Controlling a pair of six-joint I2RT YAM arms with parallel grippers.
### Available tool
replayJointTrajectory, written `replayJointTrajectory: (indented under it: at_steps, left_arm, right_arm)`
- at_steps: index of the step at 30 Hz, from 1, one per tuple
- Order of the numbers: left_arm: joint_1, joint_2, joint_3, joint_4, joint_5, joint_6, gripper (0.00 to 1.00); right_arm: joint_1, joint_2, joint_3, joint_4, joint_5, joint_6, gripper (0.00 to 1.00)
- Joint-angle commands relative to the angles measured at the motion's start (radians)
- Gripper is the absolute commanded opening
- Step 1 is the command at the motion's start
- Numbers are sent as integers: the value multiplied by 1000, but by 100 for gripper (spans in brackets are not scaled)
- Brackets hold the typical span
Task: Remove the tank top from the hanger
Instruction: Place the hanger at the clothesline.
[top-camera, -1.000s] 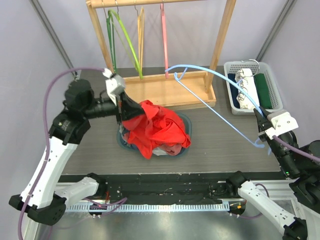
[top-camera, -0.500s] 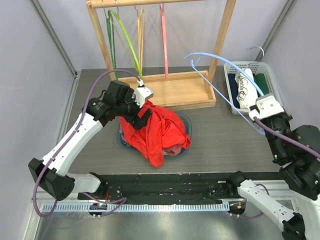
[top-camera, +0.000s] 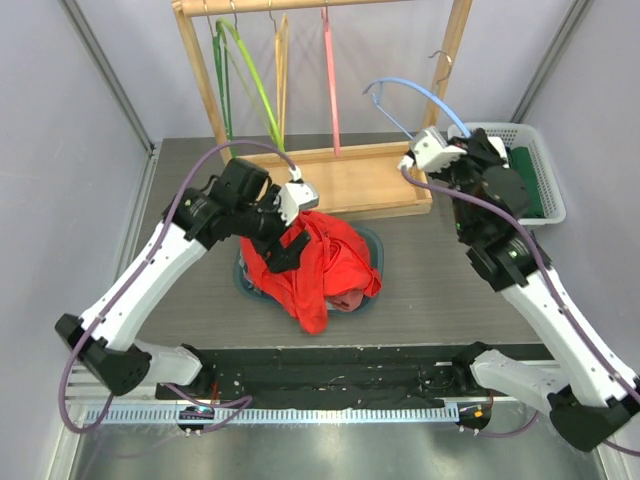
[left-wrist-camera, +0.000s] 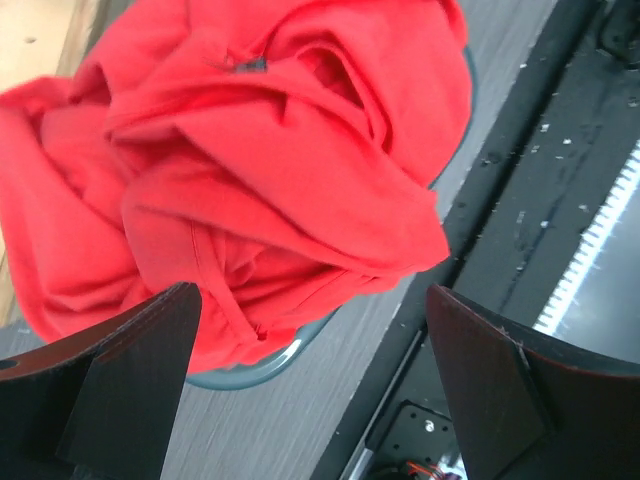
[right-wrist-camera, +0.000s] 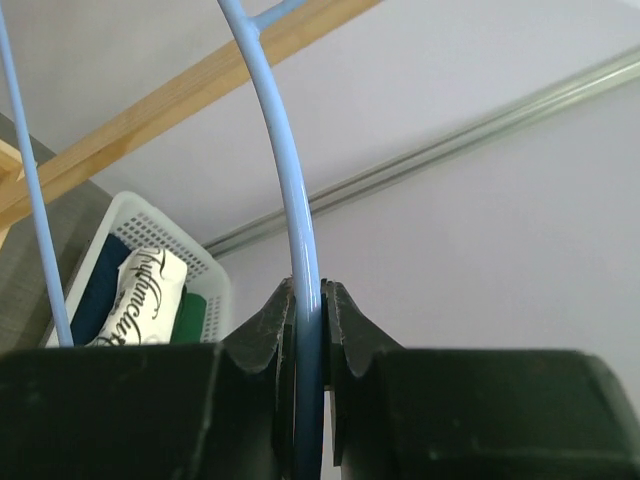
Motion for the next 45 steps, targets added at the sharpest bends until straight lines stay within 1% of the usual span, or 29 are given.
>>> replayJointTrajectory:
  at_steps: [1,2,3,4,5,6,7,8,9,10,12,13,15,16,18,20,21,27,28,29,30,31,33,34,36,38,41,45]
  left_arm:
    - [-3,97,223,-223,106,20,100]
    - [-3,106,243,-240,124,41,100]
    - [-5,97,228,-248,137,59,100]
    - [-5,82,202,-222,143,73,99]
    - [-6,64,115,-192,137,96,100]
    - [-8,21,66,-155,125,110,100]
    - [-12,1,17,-85,105,124,100]
    - [-15,-15,-72,-54,94,142,100]
    - [-18,-29,-111,-27,77,180,100]
    - [-31,-39,-140,15,57,190,100]
    - [-35,-38,-199,40,13,204,100]
    - [-38,-38,-217,90,-13,198,100]
    - [-43,-41,-274,170,-147,176,100]
    - [-46,-36,-291,257,-205,141,99]
    - [-49,-20,-318,312,-317,126,100]
    - [-51,-10,-341,378,-352,122,100]
    - [-51,-6,-344,417,-426,115,100]
    - [-49,14,-372,485,-547,6,100]
    - [-49,25,-371,474,-566,-8,100]
    - [-49,42,-346,450,-566,-28,100]
    - [-49,69,-326,375,-558,-84,100]
    - [-48,107,-308,343,-549,-106,100]
    - [-48,111,-301,335,-497,-135,100]
    - [-49,82,-335,358,-488,-137,100]
    - [-51,66,-355,396,-500,-115,100]
    - [-52,68,-377,407,-544,-99,100]
    - [-55,69,-427,465,-598,-54,100]
    - [-60,74,-464,482,-604,-36,100]
  right_arm:
    - [-2,97,50,333,35,-141,1]
    - [1,130,58,353,28,-152,1]
    - [2,150,67,367,13,-155,2]
    - [4,167,81,378,7,-155,2]
    - [5,184,107,389,7,-167,1]
    - [5,224,116,404,8,-176,2]
    - [5,239,125,431,5,-186,1]
    - [8,255,148,436,1,-189,1]
    - [10,275,161,436,-2,-189,2]
    - [11,287,171,449,-11,-190,1]
    - [18,301,207,447,-18,-200,2]
    - [18,319,217,455,-18,-204,2]
    - [21,336,254,455,-24,-215,2]
    - [21,353,265,456,-27,-223,2]
    - [24,371,297,453,-41,-224,2]
    - [25,403,332,443,-44,-229,1]
    - [25,414,343,444,-45,-232,2]
    - [25,480,409,427,-67,-227,1]
    - [25,485,414,427,-67,-227,2]
    - [22,493,423,426,-68,-229,2]
    - [21,505,428,426,-71,-229,1]
    - [19,509,432,427,-70,-224,2]
    - [18,516,446,426,-76,-213,1]
    - [16,523,458,426,-79,-210,2]
    - [10,537,472,418,-79,-200,1]
    - [4,549,494,415,-84,-190,2]
    - [-12,572,521,403,-91,-178,2]
    - [-48,605,547,392,-102,-149,2]
